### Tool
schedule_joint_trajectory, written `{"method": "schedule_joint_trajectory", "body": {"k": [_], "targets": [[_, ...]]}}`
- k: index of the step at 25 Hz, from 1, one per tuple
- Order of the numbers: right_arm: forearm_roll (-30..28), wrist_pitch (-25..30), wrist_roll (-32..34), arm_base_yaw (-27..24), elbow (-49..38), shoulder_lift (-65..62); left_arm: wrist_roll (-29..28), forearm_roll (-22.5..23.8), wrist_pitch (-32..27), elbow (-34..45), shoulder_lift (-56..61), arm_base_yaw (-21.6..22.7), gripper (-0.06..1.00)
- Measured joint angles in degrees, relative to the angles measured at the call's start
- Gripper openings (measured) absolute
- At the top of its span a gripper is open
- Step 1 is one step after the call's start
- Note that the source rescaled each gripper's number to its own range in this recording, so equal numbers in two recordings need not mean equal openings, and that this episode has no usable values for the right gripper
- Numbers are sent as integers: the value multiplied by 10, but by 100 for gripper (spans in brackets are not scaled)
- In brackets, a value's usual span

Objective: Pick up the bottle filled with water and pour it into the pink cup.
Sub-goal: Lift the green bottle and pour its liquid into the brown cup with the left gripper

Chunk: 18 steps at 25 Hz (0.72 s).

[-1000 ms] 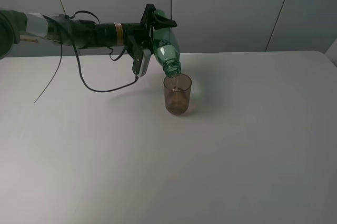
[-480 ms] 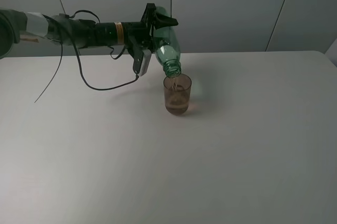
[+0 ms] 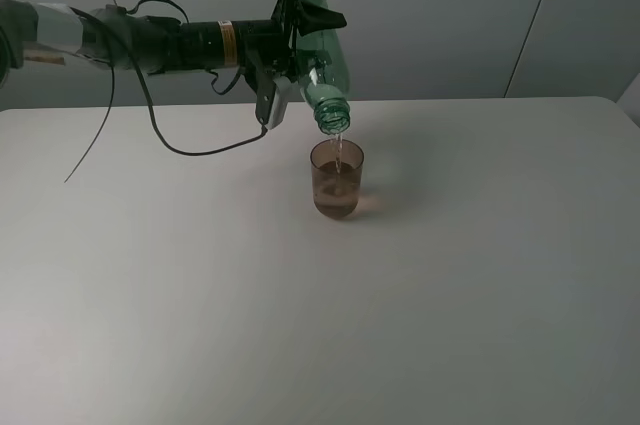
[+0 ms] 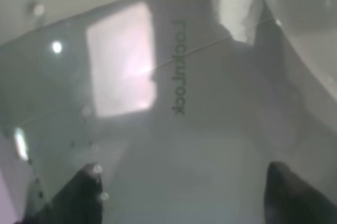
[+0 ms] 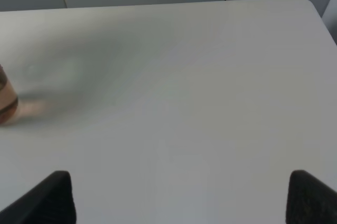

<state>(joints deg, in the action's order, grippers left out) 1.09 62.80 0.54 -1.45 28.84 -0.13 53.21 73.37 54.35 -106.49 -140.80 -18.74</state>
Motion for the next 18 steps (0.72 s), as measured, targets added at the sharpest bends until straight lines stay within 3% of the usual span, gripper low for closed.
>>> {"method": "schedule_joint_trajectory", "body": {"k": [18], "targets": [[0, 0, 0, 0, 0, 0, 76, 7, -21, 0, 1, -12, 0]]}}
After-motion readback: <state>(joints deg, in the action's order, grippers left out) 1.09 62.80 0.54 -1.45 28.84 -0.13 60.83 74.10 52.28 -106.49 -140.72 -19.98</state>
